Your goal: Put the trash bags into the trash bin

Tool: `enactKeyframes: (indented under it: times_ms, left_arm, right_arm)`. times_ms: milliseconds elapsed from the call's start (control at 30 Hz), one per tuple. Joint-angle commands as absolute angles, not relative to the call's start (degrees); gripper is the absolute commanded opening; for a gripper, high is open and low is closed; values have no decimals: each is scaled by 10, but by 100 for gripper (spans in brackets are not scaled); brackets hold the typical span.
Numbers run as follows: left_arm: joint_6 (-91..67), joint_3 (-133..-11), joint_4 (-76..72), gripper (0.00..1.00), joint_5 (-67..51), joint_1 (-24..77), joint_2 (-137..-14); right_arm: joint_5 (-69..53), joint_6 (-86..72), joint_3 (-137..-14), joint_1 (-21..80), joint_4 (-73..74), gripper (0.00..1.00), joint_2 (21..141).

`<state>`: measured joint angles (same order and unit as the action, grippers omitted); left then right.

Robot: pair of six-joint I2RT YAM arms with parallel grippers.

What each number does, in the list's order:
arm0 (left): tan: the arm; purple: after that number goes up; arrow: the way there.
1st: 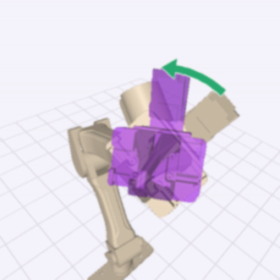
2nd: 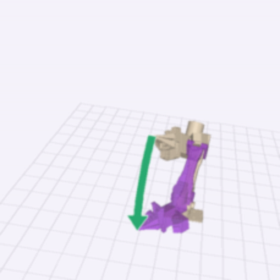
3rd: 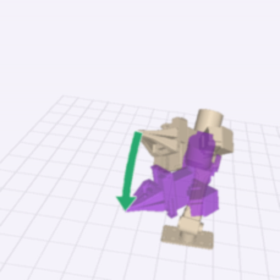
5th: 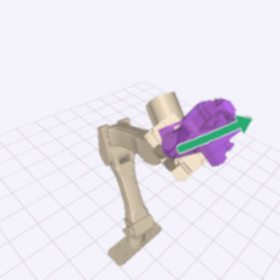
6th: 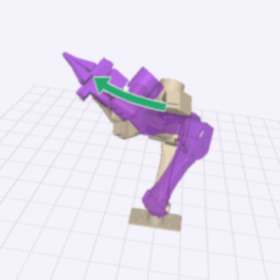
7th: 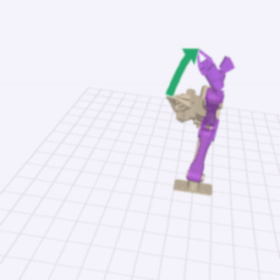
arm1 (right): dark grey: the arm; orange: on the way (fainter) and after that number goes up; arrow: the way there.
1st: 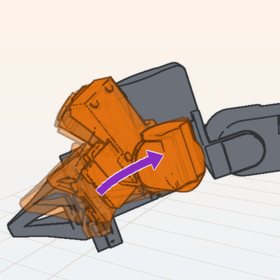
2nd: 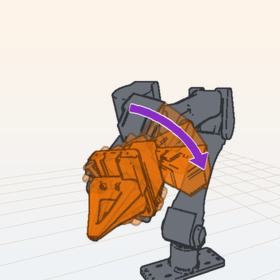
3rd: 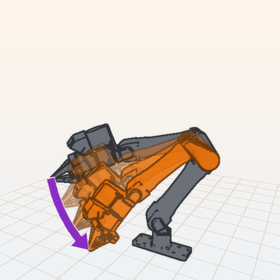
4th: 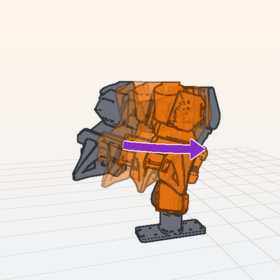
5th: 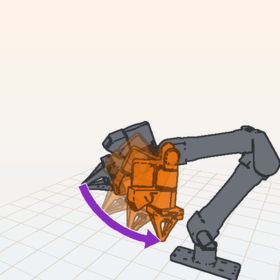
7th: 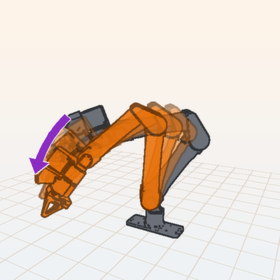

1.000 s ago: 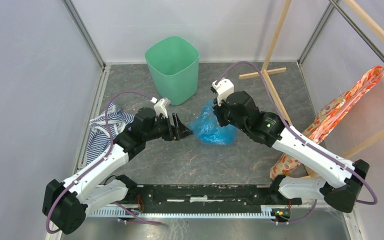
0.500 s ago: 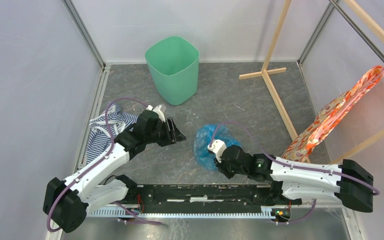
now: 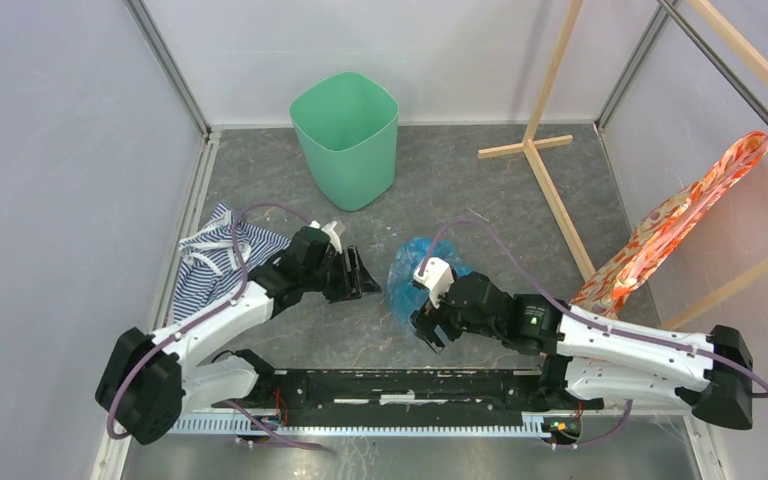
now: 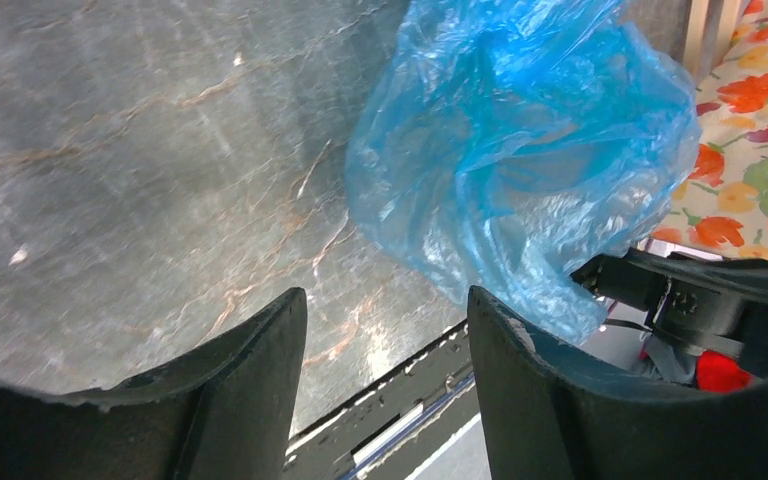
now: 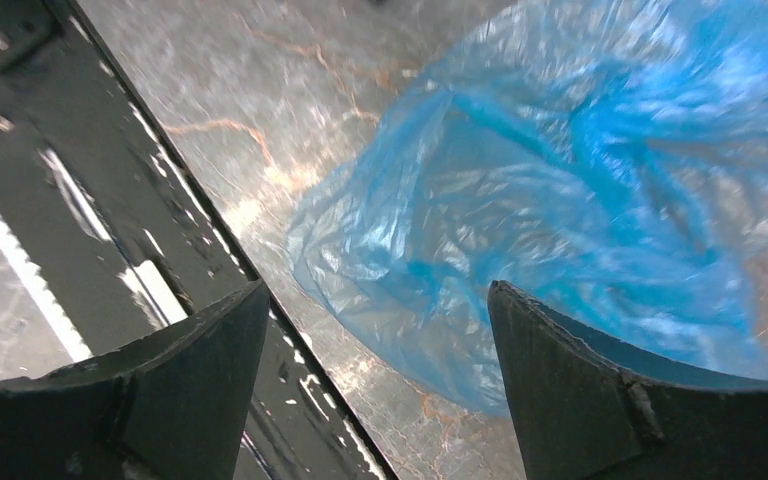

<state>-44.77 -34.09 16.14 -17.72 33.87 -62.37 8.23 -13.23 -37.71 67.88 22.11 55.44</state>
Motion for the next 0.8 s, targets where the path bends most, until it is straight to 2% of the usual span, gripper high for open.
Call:
enactKeyframes:
  times_ms: [0,167,300,433,600,700,767]
  left_arm:
    - [-467,-347,66,67,-190,360,-664]
    - [-469,-370,24,67,-148,398,-735]
    - [-450,-397,17,67,-104,410,-785]
    - [-444,-413,8,67,-74,421,-815]
    - [-450,-414,-26,67,-71,433,-846]
    - [-452,-417,-40,60,-72,443,-862]
    - [-451,-420,-40,46,-68,445,-865]
  right_arm:
    - [104,-137,-445,682,253,88,535]
    - [206,-177,-474,683,272,85,575]
    - [297,-205,-469,674,266,73,629]
    - [299,-230,-423,649,218,60,649]
    - [256,-250,-353,628,123,37,656]
    - [252,-254,-337,626,98,27,668]
    - [249,-255,-319,625,82,23,669]
